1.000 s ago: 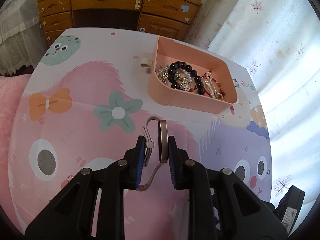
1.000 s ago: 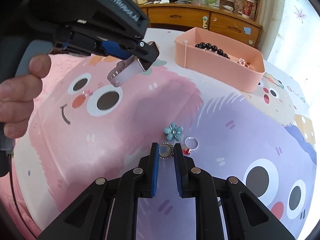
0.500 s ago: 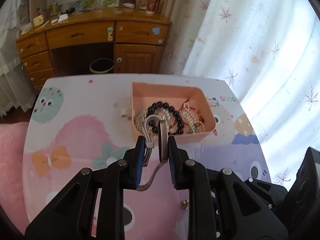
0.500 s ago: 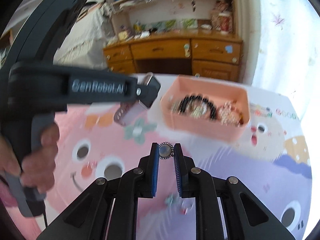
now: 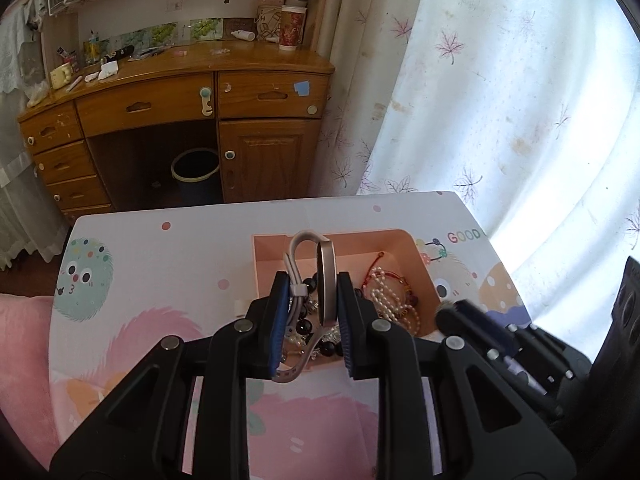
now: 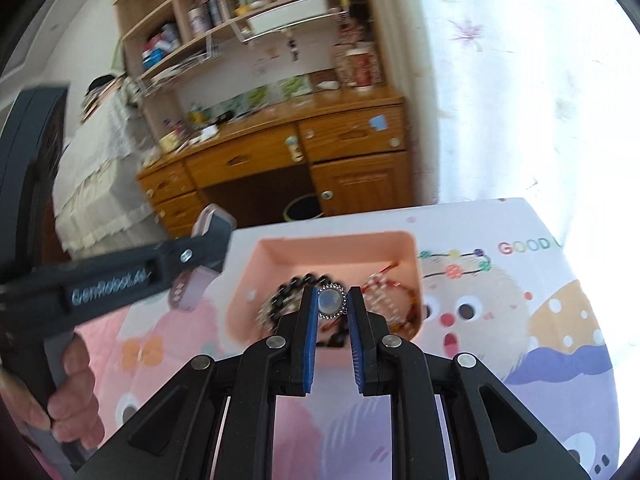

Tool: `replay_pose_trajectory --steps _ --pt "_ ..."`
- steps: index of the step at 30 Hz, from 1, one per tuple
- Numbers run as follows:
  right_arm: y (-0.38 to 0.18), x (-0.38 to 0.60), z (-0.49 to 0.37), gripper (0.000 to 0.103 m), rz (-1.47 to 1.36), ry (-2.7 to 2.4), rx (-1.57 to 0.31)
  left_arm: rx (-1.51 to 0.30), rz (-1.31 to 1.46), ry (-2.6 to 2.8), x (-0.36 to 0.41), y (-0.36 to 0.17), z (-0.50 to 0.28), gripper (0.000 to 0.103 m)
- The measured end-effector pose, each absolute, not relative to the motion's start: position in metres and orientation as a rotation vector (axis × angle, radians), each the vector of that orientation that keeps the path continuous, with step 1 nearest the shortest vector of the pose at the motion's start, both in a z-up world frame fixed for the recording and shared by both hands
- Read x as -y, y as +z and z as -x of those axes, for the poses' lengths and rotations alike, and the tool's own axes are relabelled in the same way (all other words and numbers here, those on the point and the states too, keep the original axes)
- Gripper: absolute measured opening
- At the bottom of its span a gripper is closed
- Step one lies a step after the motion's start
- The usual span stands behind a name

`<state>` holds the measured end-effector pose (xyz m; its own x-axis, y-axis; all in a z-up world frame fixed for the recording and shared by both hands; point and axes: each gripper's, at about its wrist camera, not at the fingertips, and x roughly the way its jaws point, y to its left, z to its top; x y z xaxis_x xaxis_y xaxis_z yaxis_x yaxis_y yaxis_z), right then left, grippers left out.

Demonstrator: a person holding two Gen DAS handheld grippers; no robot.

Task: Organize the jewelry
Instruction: 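Carry the watch band and pearl button over the pink tray and open both tools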

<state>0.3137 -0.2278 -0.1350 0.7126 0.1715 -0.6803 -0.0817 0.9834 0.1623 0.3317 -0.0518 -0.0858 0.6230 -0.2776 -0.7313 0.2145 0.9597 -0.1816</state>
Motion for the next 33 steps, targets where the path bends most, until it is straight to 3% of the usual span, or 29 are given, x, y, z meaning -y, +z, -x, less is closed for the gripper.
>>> replay_pose_trajectory --steps 4,6,7,8,9,21,33 --pt "-0.137 0.246 -0.327 0.015 -0.161 0.095 -0.77 -0.872 0.082 -0.272 0.05 -0.094 -0.338 0.023" --pt "-0.14 0.252 -0.327 0.021 -0.193 0.091 -0.772 -0.88 0.074 -0.263 0.05 -0.098 -0.339 0.035" --pt "-0.141 0.255 -0.328 0.031 -0.209 0.092 -0.78 -0.885 0.064 -0.245 0.05 -0.1 -0.34 0.047" --pt "-0.143 0.257 -0.329 0.059 -0.217 0.085 -0.786 -0.889 0.057 -0.233 0.05 -0.102 -0.34 0.051" --pt "-0.144 0.259 -0.329 0.079 -0.219 0.07 -0.781 -0.892 0.054 -0.227 0.048 -0.104 -0.339 0.053" --pt "-0.135 0.259 -0.306 0.082 -0.208 -0.008 -0.799 -0.914 0.069 -0.17 0.009 -0.102 -0.319 0.065" --pt "-0.148 0.252 -0.252 0.085 -0.334 -0.075 -0.992 -1.013 0.055 -0.101 -0.073 -0.115 -0.258 0.067"
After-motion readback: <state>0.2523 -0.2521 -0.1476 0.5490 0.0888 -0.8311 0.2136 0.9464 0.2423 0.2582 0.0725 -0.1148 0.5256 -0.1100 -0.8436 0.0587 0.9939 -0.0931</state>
